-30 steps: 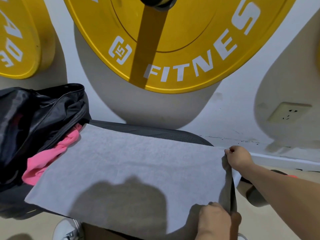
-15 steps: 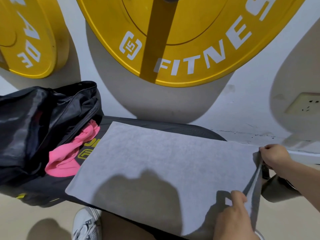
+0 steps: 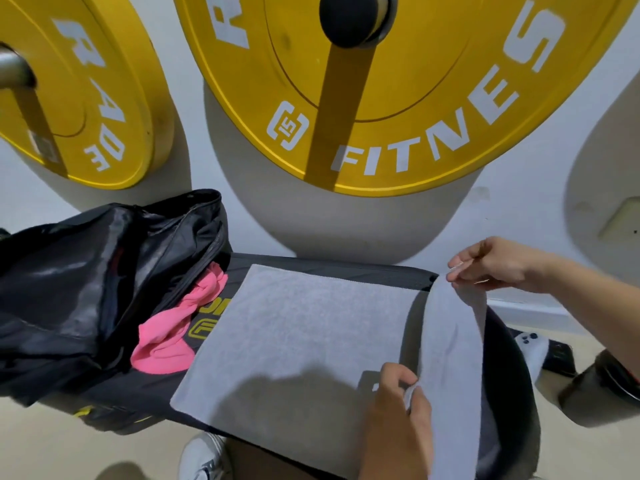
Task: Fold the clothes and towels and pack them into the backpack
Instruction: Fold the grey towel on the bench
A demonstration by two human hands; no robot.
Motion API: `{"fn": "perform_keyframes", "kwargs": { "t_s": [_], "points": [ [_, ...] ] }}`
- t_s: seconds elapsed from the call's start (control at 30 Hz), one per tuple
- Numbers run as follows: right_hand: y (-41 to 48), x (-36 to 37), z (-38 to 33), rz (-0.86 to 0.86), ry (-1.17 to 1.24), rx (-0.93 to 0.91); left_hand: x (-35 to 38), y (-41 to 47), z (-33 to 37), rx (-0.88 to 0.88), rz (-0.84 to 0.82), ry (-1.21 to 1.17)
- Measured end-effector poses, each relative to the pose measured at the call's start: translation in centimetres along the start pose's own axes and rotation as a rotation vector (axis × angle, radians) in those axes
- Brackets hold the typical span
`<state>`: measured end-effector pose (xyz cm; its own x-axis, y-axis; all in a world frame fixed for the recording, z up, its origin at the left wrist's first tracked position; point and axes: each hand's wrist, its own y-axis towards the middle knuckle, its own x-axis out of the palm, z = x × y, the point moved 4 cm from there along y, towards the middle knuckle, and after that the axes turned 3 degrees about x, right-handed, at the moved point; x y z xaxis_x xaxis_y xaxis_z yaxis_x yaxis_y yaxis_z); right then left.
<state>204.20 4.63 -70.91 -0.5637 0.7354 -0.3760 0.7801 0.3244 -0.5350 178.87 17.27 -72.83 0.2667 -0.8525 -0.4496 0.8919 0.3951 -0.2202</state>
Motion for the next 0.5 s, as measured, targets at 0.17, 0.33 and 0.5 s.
{"fn": "perform_keyframes", "kwargs": {
  "t_s": [0.17, 0.33, 0.5],
  "points": [
    [1.6, 3.5, -4.7, 0.224, -0.178, -0.236, -5.8, 1.1, -3.1, -0.024, 0.063, 0.058],
    [3.4, 9.9, -7.4, 0.184, -0.01, -0.28, -10.7, 2.0, -5.7, -0.117, 0.061, -0.021],
    [4.4, 16.2, -11.7, 0.202, -0.085, -0.415, -16.7, 2.5, -6.5, -0.093, -0.029, -0.02]
  ]
}}
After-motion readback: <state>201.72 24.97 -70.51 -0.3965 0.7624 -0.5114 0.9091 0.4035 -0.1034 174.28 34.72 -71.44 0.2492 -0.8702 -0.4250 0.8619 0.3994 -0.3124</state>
